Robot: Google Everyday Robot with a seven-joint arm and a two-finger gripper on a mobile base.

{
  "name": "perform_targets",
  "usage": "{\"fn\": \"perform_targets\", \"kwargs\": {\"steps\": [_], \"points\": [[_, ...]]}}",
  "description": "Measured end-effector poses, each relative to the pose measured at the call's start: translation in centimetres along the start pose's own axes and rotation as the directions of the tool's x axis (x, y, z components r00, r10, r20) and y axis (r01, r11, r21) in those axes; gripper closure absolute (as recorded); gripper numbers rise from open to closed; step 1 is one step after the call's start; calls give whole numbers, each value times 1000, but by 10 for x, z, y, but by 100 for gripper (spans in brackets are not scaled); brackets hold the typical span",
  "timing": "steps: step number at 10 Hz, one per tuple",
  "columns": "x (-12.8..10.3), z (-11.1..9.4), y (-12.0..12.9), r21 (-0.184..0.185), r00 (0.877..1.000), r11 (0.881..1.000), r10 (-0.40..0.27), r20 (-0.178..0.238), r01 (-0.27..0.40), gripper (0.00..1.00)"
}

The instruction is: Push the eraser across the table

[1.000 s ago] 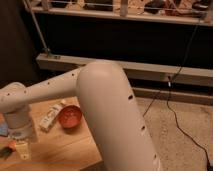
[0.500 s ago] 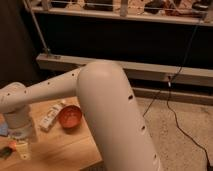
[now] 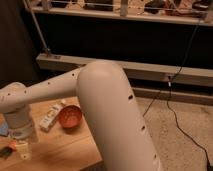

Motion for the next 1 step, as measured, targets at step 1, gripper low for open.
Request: {"fn": "perform_targets", "kwargs": {"steps": [1], "points": [[0, 0, 0, 0, 1000, 1000, 0, 0, 0, 35]]}}
